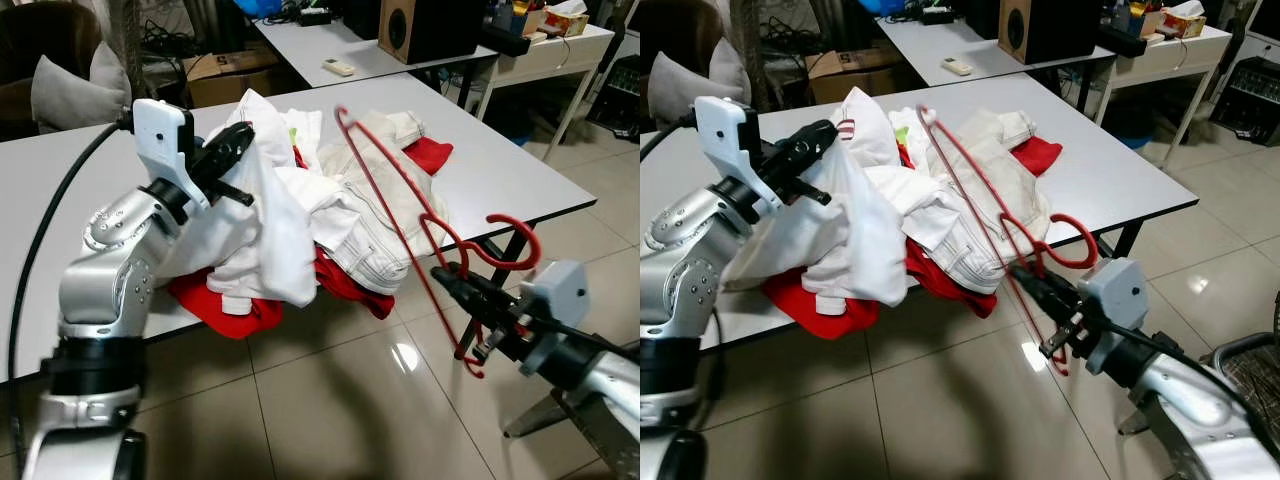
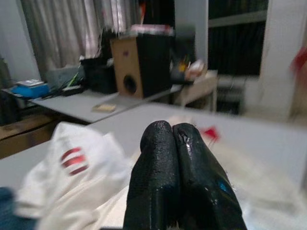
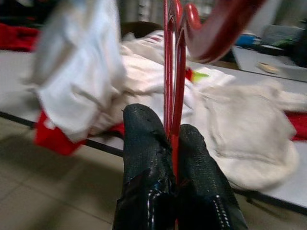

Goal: Hang hanger

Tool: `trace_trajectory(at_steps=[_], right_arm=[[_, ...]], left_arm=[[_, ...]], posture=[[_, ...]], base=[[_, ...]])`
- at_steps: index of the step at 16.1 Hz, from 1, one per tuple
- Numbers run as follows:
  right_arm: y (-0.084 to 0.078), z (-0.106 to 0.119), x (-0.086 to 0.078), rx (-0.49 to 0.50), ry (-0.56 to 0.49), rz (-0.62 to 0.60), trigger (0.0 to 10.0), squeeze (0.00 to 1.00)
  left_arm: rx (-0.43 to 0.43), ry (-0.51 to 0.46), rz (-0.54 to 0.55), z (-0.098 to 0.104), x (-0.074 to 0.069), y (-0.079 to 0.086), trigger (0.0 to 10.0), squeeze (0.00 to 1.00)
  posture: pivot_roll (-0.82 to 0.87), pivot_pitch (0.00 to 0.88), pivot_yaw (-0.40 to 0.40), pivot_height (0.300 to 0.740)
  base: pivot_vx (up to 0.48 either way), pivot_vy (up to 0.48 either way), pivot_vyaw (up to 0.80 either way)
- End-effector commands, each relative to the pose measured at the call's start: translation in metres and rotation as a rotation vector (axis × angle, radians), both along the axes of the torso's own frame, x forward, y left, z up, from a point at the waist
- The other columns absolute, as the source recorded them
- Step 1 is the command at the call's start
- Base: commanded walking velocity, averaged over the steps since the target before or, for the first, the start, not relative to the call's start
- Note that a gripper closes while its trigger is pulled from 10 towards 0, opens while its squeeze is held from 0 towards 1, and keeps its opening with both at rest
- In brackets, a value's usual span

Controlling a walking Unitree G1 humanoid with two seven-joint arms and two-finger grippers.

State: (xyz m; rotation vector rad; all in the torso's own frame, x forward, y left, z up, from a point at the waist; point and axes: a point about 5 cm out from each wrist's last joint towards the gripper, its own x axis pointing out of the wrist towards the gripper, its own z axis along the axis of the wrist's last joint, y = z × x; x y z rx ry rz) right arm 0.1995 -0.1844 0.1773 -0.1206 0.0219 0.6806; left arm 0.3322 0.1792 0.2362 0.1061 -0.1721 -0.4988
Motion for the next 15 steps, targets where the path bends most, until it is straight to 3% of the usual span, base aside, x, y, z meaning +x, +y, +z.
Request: trace_trajectory(at_steps=[1,3,4,7,10,13,15], right_arm=[[0.003,0.007,-0.007,0.031,0.019,0.074,10.0,0.0],[0.007,0.006,-0.014,0.037,0.082,0.155,10.0,0.0],[0.009,-0.003,-0.024,0.003,0.206,0.244,10.0,0.0],[0.005,-0.021,-0.032,-0.05,0.391,0.255,10.0,0.0],[0.008,-0.03,-0.022,-0.072,0.468,0.25,10.0,0.0],[0.013,-0.039,-0.001,-0.051,0.539,0.207,10.0,0.0],[0.014,-0.044,0.011,-0.023,0.574,0.138,10.0,0.0]], left_arm=[[0.142,0.005,0.005,-0.007,0.003,-0.002,0.0,0.0],[0.19,0.003,0.003,-0.009,0.003,-0.006,0.0,0.0],[0.24,-0.01,-0.009,-0.01,0.004,-0.01,0.0,0.0],[0.248,-0.032,0.012,-0.006,0.007,-0.009,0.0,0.0],[0.242,-0.059,-0.081,0.0,0.001,-0.021,0.0,0.0],[0.302,-0.077,-0.197,-0.003,-0.009,-0.039,0.0,0.0],[0.352,-0.079,-0.241,-0.004,-0.013,-0.043,0.0,0.0]], posture=[[-0.14,0.0,0.074,0.74],[-0.15,0.0,0.068,0.74],[-0.15,0.0,0.057,0.74],[-0.15,0.0,0.047,0.74],[-0.15,0.0,0.041,0.74],[-0.15,0.0,0.036,0.74],[-0.14,0.0,0.031,0.74]], base=[[0.0,0.0,0.0],[0.0,0.0,0.0],[0.0,0.0,0.0],[0.0,0.0,0.0],[0.0,0.0,0.0],[0.0,0.0,0.0],[0.0,0.0,0.0]])
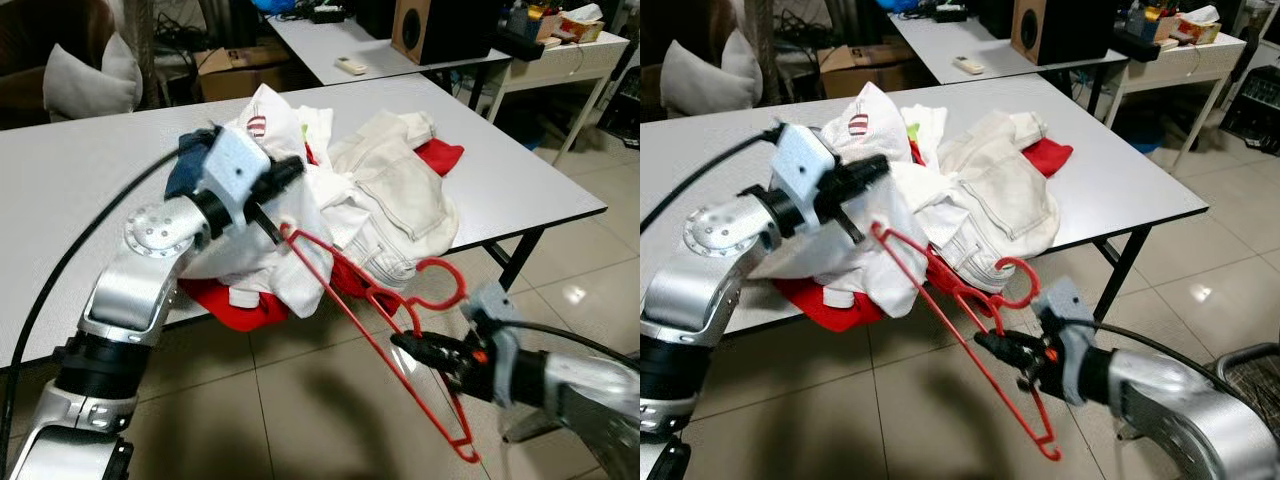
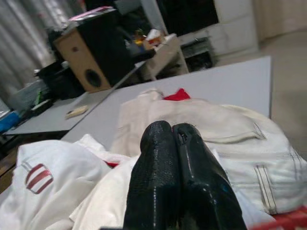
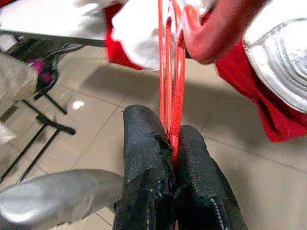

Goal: Hang hanger

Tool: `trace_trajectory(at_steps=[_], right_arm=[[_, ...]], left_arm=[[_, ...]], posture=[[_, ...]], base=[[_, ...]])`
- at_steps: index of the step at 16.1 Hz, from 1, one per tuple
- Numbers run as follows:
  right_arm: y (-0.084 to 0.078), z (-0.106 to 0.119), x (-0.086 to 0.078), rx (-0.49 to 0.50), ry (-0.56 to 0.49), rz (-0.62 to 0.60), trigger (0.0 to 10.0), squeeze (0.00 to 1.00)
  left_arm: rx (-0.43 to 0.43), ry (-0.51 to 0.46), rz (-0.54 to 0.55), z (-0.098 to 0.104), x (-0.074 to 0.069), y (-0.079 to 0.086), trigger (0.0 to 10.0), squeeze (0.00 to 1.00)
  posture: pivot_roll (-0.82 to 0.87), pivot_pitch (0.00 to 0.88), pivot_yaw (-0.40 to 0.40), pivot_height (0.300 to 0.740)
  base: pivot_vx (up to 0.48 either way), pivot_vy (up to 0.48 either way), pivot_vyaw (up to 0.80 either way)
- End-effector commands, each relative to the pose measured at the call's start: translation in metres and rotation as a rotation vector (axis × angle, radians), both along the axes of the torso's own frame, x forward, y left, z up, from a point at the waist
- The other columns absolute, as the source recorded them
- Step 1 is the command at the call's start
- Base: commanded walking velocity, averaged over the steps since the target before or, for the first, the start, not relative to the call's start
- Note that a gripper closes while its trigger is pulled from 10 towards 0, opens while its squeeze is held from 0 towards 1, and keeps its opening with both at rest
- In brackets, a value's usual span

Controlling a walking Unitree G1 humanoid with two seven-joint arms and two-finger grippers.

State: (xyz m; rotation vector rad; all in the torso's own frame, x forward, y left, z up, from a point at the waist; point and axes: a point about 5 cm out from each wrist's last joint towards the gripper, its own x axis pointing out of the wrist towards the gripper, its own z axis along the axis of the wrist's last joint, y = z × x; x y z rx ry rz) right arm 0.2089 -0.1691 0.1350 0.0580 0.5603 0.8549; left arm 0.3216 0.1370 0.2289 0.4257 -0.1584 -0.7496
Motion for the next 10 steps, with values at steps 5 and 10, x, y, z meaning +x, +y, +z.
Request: trace_trajectory(at_steps=[5,10], right_arm=[[0.001,0.019,0.008,0.107,-0.017,-0.093,10.0,0.0],[-0.014,0.067,0.05,0.161,-0.277,-0.257,10.0,0.0]], left_arm=[[0.113,-0.083,0.069,0.016,0.001,0.023,0.0,0.0],[-0.117,-0.34,0.17,0.091,0.013,0.04,0.0,0.0]], posture=[[-0.14,0.0,0.023,0.74],[-0.13,0.0,0.015,0.74]], base=[[0.0,0.0,0.0],[0.0,0.0,0.0]])
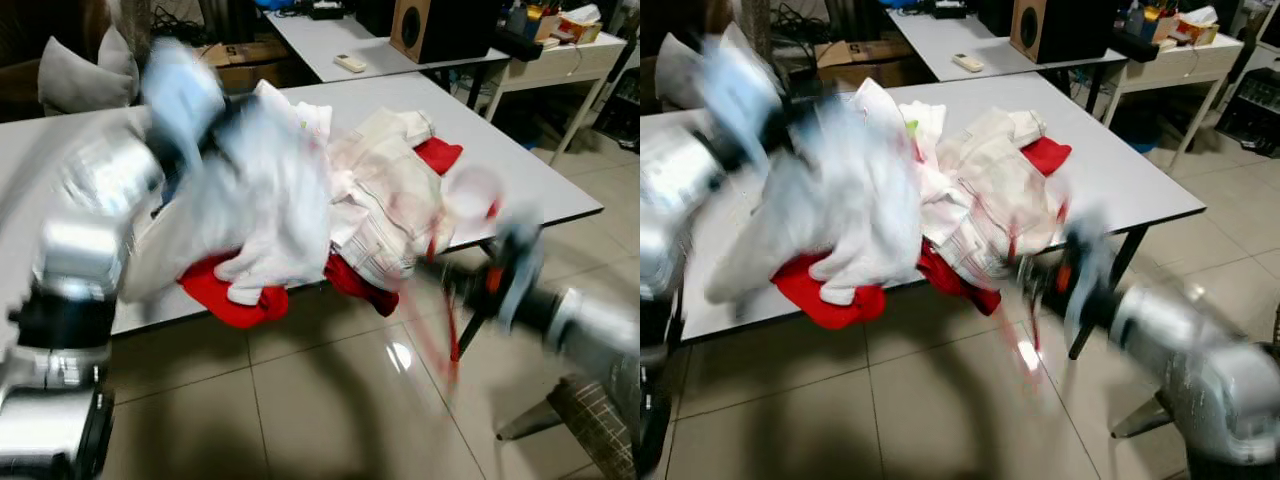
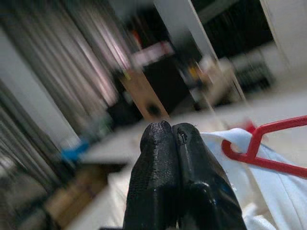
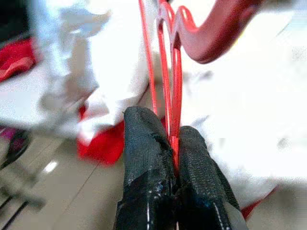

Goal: Hang hanger

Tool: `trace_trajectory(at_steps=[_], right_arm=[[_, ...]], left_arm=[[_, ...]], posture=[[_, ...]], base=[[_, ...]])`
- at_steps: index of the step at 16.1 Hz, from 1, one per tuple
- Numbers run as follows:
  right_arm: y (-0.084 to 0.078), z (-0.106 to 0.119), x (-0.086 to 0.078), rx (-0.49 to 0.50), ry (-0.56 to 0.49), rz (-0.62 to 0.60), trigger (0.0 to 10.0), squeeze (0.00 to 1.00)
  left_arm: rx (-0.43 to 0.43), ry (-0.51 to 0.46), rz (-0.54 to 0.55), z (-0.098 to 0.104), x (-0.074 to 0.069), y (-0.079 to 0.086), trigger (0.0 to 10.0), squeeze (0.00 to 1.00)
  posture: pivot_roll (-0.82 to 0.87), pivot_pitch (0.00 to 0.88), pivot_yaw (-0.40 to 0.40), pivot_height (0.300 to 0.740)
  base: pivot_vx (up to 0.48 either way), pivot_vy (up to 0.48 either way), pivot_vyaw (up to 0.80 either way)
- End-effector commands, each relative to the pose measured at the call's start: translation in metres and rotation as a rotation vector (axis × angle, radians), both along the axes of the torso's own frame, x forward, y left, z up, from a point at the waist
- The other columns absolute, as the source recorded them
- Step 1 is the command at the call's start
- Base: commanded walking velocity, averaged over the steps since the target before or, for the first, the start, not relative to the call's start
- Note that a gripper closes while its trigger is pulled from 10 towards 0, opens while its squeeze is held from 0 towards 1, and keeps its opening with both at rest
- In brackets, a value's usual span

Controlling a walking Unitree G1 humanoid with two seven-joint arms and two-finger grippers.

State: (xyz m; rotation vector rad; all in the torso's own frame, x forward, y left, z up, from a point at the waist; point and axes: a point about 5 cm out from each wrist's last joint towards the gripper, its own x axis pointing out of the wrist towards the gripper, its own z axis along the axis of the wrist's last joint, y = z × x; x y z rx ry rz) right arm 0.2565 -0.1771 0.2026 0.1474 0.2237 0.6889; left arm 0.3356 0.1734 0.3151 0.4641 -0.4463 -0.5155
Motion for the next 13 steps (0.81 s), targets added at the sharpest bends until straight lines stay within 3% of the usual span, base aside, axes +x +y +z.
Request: trace_trajectory(at_steps=[1,3,6,7,9,13], right_arm=[[-0.006,0.005,0.007,0.022,-0.013,-0.06,10.0,0.0],[0.001,-0.004,0.005,0.008,0.025,-0.022,10.0,0.0],[0.014,-0.027,-0.005,0.023,0.134,0.03,10.0,0.0],[0.015,-0.029,-0.007,0.027,0.143,0.039,10.0,0.0],[0.017,-0.031,-0.024,-0.008,0.155,0.15,10.0,0.0],[0.009,-0.018,-0.035,-0.044,0.112,0.26,10.0,0.0]], left_arm=[[-0.094,-0.082,0.02,0.021,-0.001,0.007,0.0,0.0],[-0.075,-0.059,-0.001,0.022,-0.001,0.007,0.0,0.0],[-0.001,0.046,-0.037,-0.011,-0.004,-0.003,0.0,0.0],[0.013,0.053,-0.046,-0.014,-0.005,-0.004,0.0,0.0],[0.131,0.099,-0.064,-0.03,-0.006,-0.007,0.0,0.0],[0.202,0.118,-0.052,-0.037,-0.006,-0.003,0.0,0.0]], posture=[[-0.12,0.0,0.013,0.74],[-0.12,0.0,0.009,0.74],[-0.12,0.0,0.011,0.74],[-0.12,0.0,0.009,0.74],[-0.12,0.0,0.014,0.74],[-0.13,0.0,0.019,0.74]], base=[[0.0,0.0,0.0],[0.0,0.0,0.0],[0.0,0.0,0.0],[0.0,0.0,0.0],[0.0,0.0,0.0],[0.0,0.0,0.0]])
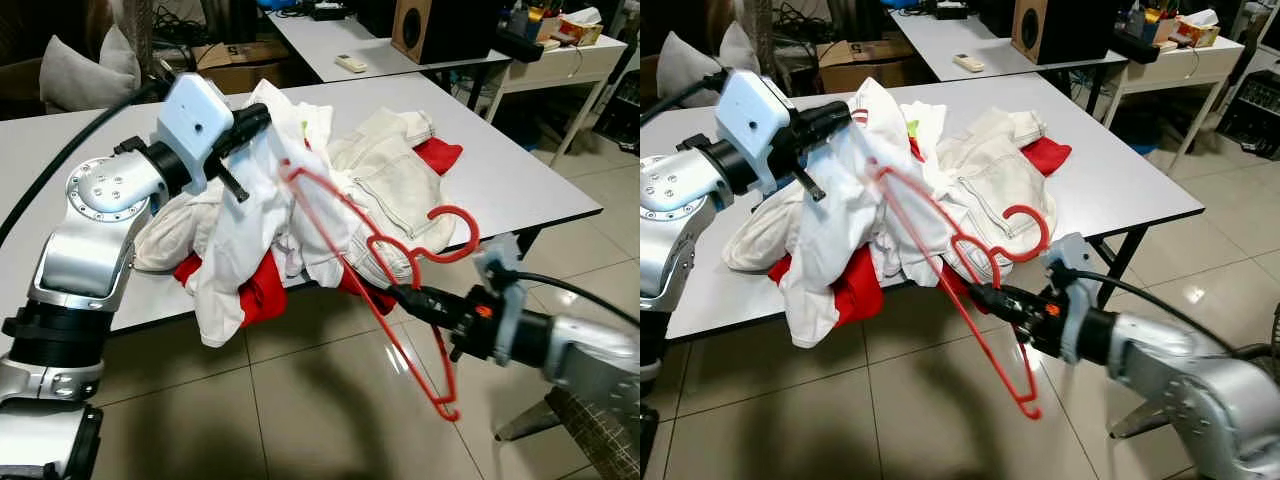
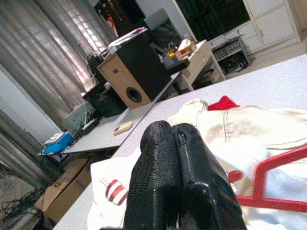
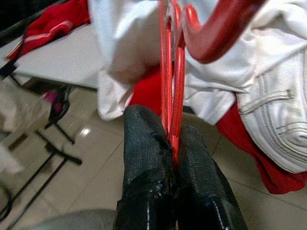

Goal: Hang hanger

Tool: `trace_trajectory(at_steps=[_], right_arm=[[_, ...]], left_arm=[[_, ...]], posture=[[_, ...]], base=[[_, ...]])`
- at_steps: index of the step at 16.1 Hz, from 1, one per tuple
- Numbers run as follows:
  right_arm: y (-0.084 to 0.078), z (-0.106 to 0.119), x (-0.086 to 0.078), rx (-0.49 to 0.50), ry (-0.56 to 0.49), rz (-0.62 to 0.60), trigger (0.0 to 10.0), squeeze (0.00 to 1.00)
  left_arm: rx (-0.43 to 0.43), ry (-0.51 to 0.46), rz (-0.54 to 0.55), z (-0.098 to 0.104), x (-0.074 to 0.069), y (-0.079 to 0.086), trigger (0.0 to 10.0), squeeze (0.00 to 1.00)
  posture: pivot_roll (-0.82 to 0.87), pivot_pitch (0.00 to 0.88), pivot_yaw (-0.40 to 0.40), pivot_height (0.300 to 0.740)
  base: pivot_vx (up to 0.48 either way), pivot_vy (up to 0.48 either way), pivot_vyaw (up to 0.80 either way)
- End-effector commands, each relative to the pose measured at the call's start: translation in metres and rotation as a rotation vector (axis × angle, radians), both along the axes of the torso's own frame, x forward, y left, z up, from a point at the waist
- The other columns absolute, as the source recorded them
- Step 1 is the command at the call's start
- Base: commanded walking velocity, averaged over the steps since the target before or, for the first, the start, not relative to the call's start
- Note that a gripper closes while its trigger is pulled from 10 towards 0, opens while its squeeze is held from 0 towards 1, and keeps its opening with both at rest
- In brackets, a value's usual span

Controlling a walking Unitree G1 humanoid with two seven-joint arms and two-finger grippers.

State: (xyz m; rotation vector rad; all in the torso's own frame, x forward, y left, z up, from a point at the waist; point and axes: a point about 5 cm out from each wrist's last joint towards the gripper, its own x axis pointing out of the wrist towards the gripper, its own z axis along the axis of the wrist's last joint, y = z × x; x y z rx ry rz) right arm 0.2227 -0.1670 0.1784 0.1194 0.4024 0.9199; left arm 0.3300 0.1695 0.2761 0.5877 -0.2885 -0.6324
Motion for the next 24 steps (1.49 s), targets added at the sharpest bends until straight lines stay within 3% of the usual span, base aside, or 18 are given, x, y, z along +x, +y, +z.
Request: trace_trajectory(at_steps=[1,4,5,7,9,11,14,16,17,19,20,21,24], right_arm=[[-0.001,0.008,-0.002,0.006,-0.037,0.026,10.0,0.0],[-0.001,0.009,0.005,0.007,-0.04,-0.003,10.0,0.0],[0.0,0.004,0.009,-0.003,-0.018,-0.018,10.0,0.0],[0.002,-0.002,0.013,-0.014,0.019,-0.048,10.0,0.0],[0.008,-0.012,0.011,-0.008,0.085,-0.074,10.0,0.0],[0.015,-0.029,0.005,0.001,0.17,-0.151,10.0,0.0],[0.012,-0.042,0.008,0.053,0.236,-0.328,10.0,0.0],[0.01,-0.035,0.012,0.123,0.212,-0.362,10.0,0.0],[0.013,-0.01,0.017,0.249,0.114,-0.322,10.0,0.0],[0.014,0.008,0.019,0.383,0.08,-0.304,10.0,0.0],[0.016,-0.003,0.016,0.354,0.149,-0.306,10.0,0.0],[0.021,-0.017,0.008,0.257,0.202,-0.271,10.0,0.0],[0.024,-0.008,0.009,0.258,0.155,-0.215,10.0,0.0]], left_arm=[[0.019,-0.009,-0.025,0.002,-0.001,0.0,0.0,0.0],[0.031,0.021,-0.122,0.0,-0.007,-0.01,0.2,0.0],[0.034,0.045,-0.214,-0.002,-0.017,-0.019,0.8,0.0],[0.049,0.11,-0.329,-0.006,-0.031,-0.031,0.3,0.0],[0.131,0.199,-0.4,-0.023,-0.046,-0.039,0.0,0.0],[0.086,0.149,-0.327,-0.015,-0.038,-0.034,0.0,0.0],[0.061,0.152,-0.323,-0.005,-0.041,-0.029,0.0,0.0],[0.078,0.116,-0.251,0.001,-0.035,-0.018,0.0,0.0],[0.061,0.049,-0.168,0.012,-0.026,-0.009,0.0,0.0],[0.038,-0.01,-0.111,0.023,-0.021,-0.004,0.0,0.0],[0.065,0.014,-0.137,0.021,-0.021,-0.006,0.0,0.0],[0.103,0.034,-0.148,0.012,-0.022,-0.009,0.0,0.0],[0.101,0.009,-0.059,0.011,-0.016,-0.003,0.0,0.0]], posture=[[-0.12,0.0,0.019,0.74],[-0.12,0.0,0.018,0.74],[-0.11,0.0,0.013,0.74],[-0.11,0.0,0.006,0.74],[-0.1,0.0,0.004,0.74],[-0.11,0.0,0.002,0.74],[-0.12,0.0,0.006,0.74],[-0.12,0.0,0.009,0.74],[-0.12,0.0,0.011,0.74],[-0.13,0.0,0.012,0.74],[-0.13,0.0,0.012,0.74],[-0.12,0.0,0.01,0.74],[-0.13,0.0,0.009,0.74]], base=[[0.0,0.0,0.0],[0.0,0.0,0.0],[0.0,0.0,0.0],[0.0,0.0,0.0],[0.0,0.0,0.0],[0.0,0.0,0.0],[0.0,0.0,0.0],[0.0,0.0,0.0],[0.0,0.0,0.0],[0.0,0.0,0.0],[0.0,0.0,0.0],[0.0,0.0,0.0],[0.0,0.0,0.0]])
